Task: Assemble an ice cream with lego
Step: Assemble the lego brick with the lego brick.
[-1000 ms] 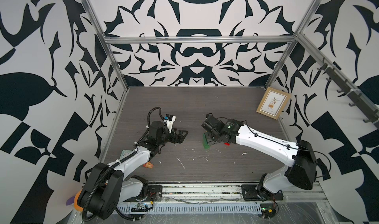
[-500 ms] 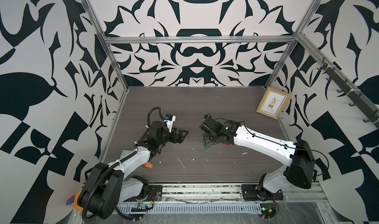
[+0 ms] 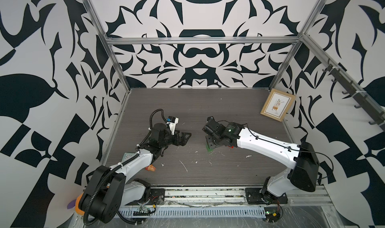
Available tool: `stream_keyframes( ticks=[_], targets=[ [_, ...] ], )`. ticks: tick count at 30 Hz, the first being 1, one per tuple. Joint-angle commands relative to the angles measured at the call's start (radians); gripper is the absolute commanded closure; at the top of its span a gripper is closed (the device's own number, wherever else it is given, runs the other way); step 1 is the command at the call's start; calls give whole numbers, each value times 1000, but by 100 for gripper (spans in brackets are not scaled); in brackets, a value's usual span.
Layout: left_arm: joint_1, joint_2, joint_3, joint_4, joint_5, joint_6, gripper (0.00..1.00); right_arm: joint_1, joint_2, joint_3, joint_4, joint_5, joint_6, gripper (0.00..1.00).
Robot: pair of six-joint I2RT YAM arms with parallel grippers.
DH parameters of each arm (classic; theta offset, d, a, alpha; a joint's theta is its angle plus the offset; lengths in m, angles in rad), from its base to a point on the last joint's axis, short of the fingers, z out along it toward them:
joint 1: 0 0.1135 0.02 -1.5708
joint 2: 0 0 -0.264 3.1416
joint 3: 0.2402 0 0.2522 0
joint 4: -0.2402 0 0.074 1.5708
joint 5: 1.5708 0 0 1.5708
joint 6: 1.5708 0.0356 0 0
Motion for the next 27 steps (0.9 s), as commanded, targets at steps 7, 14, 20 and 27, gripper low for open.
stream_keyframes(
  ticks=[7,14,20,27],
  targets=[
    [-2,3,-14,14,17,-5,1,6,-9,45,-10,16,-1,43],
    [-2,0,-13,9,17,-5,1,5,-9,57,33,3,-20,39],
    [-2,8,-7,3,19,-4,1,4,5,69,38,20,-21,38],
    [-1,7,-8,3,19,-3,1,-7,-6,58,34,26,-24,35]
  ],
)
